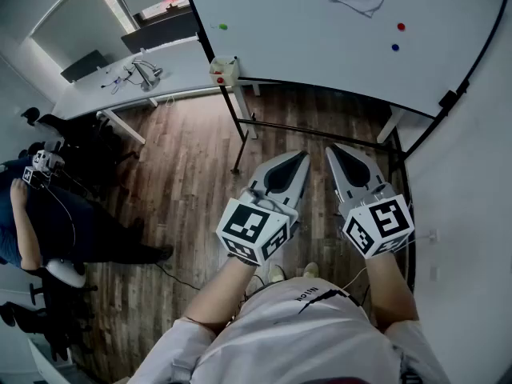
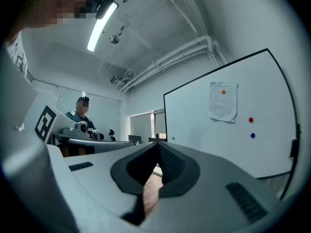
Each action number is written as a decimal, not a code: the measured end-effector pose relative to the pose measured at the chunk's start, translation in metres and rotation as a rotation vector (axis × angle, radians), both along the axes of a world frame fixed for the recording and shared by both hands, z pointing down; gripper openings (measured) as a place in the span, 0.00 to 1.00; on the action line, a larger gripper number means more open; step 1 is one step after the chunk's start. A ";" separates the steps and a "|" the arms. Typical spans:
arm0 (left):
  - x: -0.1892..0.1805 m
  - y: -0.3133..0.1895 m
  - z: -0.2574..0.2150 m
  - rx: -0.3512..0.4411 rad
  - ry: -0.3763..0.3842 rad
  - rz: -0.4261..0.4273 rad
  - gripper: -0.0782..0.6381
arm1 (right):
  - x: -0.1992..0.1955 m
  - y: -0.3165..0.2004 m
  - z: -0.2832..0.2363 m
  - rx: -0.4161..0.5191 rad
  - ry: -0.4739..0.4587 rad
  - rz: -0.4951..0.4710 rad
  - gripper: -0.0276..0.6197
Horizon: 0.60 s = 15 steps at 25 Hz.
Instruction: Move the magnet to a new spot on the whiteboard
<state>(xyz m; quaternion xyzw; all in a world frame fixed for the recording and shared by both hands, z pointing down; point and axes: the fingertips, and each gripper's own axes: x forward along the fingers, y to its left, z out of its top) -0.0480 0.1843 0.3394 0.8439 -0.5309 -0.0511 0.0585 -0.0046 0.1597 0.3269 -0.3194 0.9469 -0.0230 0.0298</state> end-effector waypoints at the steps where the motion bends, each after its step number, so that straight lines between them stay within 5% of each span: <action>1: 0.002 0.000 0.000 -0.001 0.001 0.000 0.12 | 0.001 0.000 0.000 0.001 0.001 -0.001 0.06; 15: 0.005 -0.008 0.002 0.002 0.013 -0.055 0.12 | 0.032 -0.012 0.000 -0.040 -0.054 -0.015 0.06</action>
